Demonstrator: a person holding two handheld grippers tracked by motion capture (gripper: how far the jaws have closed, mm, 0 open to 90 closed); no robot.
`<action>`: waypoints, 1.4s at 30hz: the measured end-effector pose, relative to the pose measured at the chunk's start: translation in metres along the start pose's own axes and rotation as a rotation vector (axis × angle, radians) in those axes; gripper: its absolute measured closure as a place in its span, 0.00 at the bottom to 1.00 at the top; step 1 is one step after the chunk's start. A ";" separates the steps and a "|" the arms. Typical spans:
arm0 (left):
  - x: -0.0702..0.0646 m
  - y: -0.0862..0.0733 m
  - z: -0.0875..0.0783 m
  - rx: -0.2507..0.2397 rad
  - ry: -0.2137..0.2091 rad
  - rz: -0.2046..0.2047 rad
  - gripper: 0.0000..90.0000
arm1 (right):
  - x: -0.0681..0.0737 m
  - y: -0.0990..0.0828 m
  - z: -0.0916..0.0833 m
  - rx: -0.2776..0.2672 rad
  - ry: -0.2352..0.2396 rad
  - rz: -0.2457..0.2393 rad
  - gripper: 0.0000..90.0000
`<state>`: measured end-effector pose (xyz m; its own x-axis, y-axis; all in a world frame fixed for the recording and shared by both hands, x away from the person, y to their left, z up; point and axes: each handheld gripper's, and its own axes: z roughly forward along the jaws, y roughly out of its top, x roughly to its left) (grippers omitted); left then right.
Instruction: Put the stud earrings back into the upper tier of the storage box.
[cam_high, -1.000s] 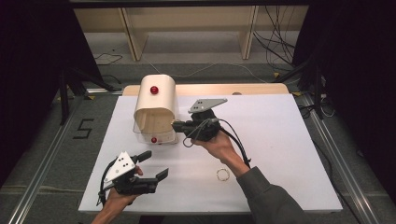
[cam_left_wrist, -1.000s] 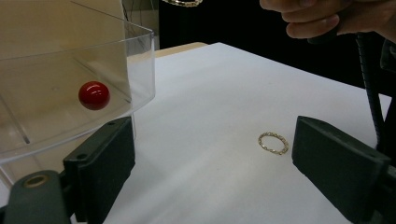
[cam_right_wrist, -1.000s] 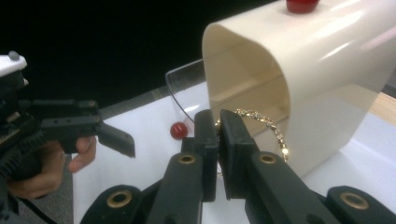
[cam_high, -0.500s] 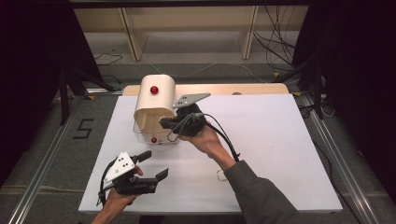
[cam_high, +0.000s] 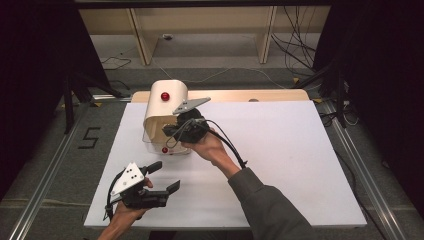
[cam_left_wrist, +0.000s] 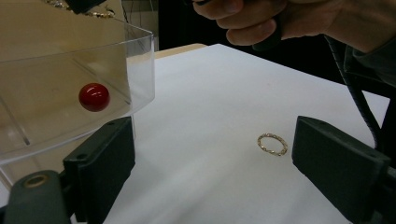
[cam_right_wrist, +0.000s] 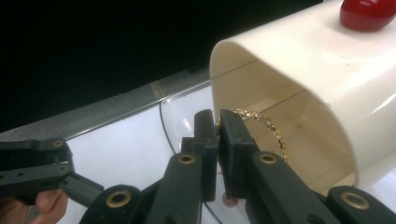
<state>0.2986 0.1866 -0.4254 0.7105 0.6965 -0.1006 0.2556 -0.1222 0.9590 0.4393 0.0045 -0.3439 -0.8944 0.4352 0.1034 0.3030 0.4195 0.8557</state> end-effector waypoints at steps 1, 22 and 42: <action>0.000 0.000 0.000 0.000 0.000 0.000 0.14 | -0.001 -0.001 0.003 0.009 -0.001 0.005 0.96; 0.000 0.000 0.000 0.003 0.000 0.001 0.14 | 0.001 0.001 -0.022 -0.026 0.042 0.027 0.52; 0.000 -0.001 0.001 0.009 0.001 0.003 0.14 | -0.008 -0.044 -0.092 -0.115 -0.005 0.051 0.39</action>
<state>0.2990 0.1857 -0.4266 0.7104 0.6970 -0.0974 0.2593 -0.1305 0.9569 0.4032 -0.0904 -0.3354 -0.8771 0.4575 0.1461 0.3080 0.3024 0.9020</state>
